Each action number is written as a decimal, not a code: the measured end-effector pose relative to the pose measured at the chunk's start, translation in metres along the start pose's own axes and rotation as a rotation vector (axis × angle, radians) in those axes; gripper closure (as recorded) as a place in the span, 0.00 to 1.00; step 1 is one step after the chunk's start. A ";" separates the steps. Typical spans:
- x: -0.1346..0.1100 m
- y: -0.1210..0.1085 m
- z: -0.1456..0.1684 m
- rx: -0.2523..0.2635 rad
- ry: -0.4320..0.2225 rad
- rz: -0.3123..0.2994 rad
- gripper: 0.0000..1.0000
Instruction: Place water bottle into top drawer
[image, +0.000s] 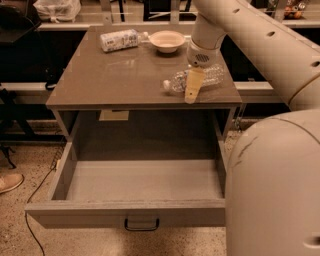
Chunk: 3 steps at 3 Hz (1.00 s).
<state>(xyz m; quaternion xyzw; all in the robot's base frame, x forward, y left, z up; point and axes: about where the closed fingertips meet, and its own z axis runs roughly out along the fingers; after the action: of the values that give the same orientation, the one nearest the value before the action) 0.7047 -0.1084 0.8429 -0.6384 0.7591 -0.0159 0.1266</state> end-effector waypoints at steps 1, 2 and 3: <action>0.008 -0.001 0.009 -0.023 0.018 0.024 0.40; 0.013 -0.003 0.010 -0.034 0.025 0.039 0.63; 0.012 -0.001 -0.004 -0.016 0.009 0.023 0.86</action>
Offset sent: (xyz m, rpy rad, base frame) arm 0.0017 -0.0213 -0.0071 -0.0158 0.0624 -0.0563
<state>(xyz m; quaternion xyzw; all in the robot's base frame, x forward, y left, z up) 0.7030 -0.1210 0.8445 -0.6304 0.7671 -0.0115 0.1182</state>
